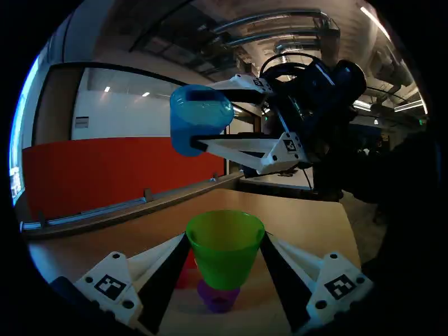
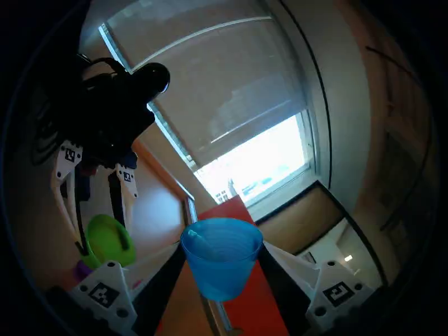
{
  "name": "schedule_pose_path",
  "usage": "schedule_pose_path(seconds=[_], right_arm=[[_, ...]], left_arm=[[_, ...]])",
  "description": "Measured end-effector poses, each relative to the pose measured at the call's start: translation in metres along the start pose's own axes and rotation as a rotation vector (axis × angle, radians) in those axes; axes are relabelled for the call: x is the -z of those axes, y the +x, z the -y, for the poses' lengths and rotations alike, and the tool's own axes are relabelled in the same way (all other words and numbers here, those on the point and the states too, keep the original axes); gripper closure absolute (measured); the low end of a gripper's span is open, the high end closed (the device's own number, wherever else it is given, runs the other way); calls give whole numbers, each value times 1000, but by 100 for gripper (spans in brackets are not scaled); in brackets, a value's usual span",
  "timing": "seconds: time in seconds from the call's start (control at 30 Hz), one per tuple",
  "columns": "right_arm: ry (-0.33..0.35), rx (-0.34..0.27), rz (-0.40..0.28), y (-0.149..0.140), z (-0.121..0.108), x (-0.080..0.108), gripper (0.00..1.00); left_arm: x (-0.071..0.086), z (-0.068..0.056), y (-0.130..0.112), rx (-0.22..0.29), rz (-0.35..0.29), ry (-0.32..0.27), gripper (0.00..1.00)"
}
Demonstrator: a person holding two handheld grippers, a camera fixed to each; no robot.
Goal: Pour water
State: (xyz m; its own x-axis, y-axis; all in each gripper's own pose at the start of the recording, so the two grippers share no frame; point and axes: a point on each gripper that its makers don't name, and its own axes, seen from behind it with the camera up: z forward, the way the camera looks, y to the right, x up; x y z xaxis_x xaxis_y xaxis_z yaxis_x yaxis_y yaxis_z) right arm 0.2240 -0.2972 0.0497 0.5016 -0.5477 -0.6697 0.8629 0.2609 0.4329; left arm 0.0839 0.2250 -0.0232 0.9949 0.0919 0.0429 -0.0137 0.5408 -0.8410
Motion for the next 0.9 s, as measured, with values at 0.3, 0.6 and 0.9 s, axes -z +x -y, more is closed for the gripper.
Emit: schedule_pose_path(seconds=[0.3, 0.6, 0.9], right_arm=[[-2, 67, 4, 2, 0, 0, 10], [-5, 104, 9, 3, 0, -1, 10], [-13, 133, 8, 4, -2, 0, 10]], left_arm=[[0, 0, 3, 1, -4, -2, 13], [-1, 0, 2, -1, -2, -2, 13], [0, 0, 2, -2, 0, 0, 13]])
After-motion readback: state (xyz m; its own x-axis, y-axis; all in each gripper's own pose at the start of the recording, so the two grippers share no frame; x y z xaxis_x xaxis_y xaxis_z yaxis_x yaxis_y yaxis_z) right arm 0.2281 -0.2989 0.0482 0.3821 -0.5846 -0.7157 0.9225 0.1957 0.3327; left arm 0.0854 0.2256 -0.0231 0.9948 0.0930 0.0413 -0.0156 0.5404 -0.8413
